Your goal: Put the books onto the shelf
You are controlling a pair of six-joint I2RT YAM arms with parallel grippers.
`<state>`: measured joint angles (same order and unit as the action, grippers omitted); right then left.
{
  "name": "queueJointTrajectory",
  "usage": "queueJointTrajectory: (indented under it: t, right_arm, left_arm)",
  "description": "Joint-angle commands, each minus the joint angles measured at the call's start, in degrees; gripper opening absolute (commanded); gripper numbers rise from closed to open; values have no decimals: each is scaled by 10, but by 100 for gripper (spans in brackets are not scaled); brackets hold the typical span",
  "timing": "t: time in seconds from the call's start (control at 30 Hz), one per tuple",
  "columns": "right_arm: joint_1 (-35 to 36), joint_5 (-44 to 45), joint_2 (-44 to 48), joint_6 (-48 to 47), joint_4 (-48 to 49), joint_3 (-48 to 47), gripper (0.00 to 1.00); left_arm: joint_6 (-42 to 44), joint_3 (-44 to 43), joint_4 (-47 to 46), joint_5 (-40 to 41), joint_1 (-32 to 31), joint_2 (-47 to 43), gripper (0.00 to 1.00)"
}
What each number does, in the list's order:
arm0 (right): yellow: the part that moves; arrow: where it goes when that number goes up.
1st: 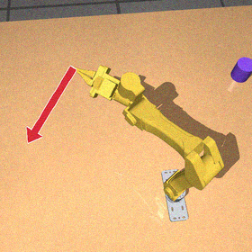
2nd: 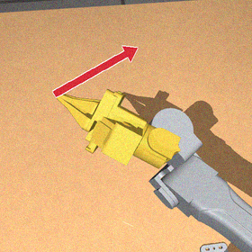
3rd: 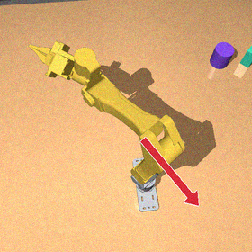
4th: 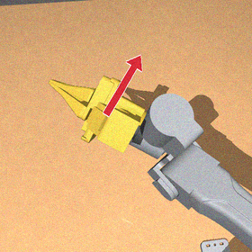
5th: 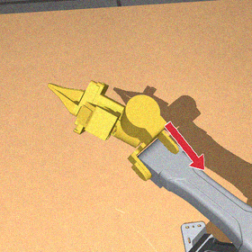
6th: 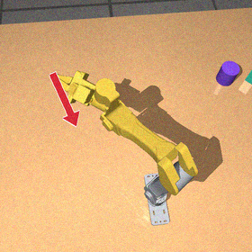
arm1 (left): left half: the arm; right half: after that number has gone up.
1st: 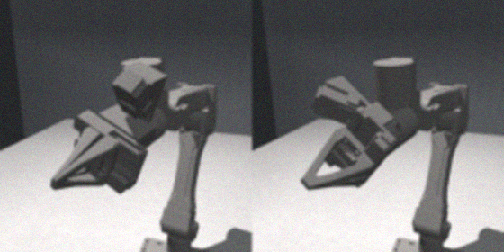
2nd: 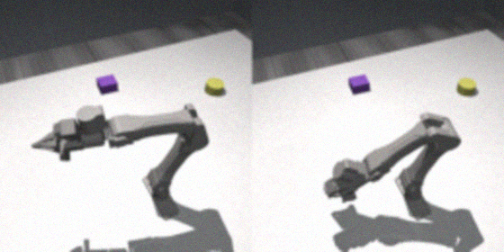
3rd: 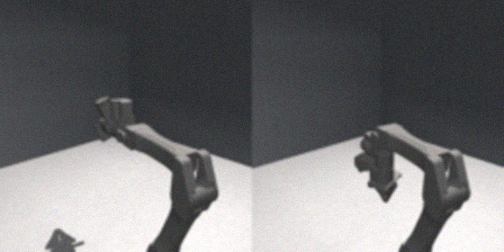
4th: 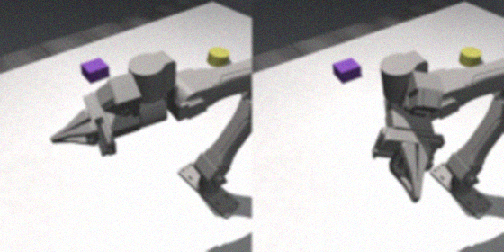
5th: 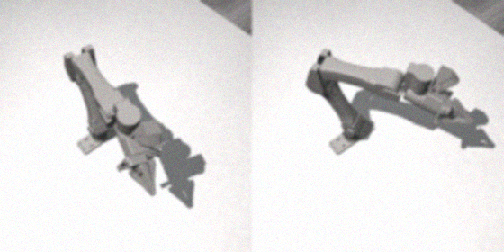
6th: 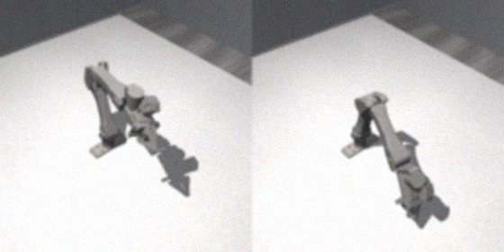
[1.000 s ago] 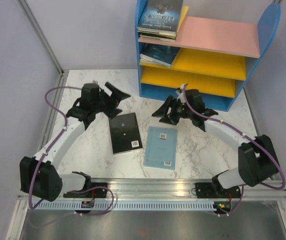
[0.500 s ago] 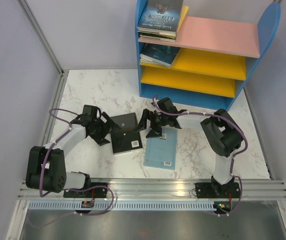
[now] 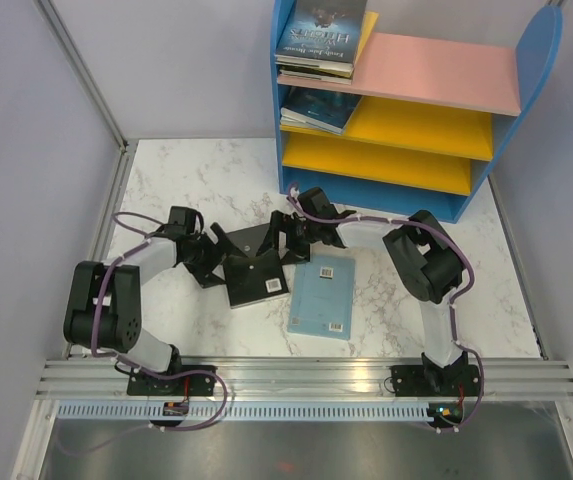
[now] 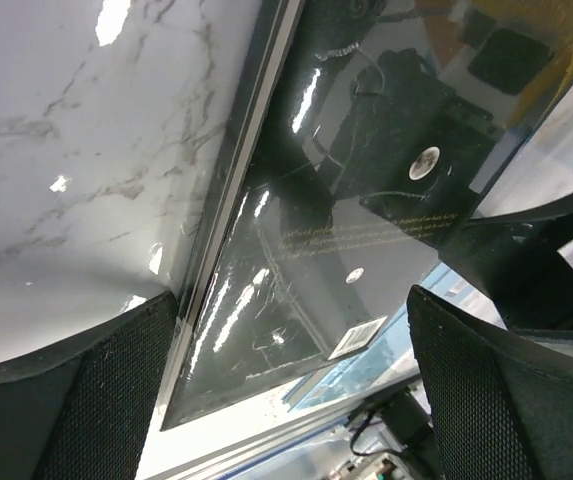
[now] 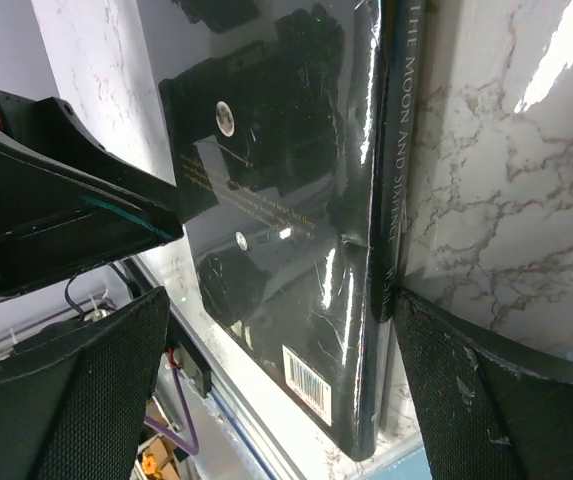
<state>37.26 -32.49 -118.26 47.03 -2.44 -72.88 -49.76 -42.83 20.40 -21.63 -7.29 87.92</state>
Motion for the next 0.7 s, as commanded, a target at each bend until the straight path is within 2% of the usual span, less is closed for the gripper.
queueJointTrajectory:
  t: [0.0,0.2,0.3,0.33,0.4,0.43,0.53,0.67]
  right_arm:
    - [33,30,-61,-19,0,39,95]
    - [39,-10,-22,78,160,145,69]
    - [32,-18,5,87,178,158,53]
    - [30,-18,13,89,178,161,41]
    - [23,-20,38,94,184,165,30]
    - [21,-28,48,104,190,176,19]
    - [2,-43,99,119,212,208,0]
    - [-75,-57,221,164,246,285,0]
  left_arm:
    - [41,33,-88,-31,-4,73,100]
    - [3,75,-173,-94,-4,85,98]
    - [-10,82,-182,-103,-4,71,97]
    - [-12,80,-182,-105,-4,66,97]
    - [-16,75,-177,-109,-4,53,97]
    - [-17,69,-168,-112,-4,38,97]
    - [-11,43,-119,-109,-4,-13,97]
    - [-3,-3,-57,-67,-4,-88,98]
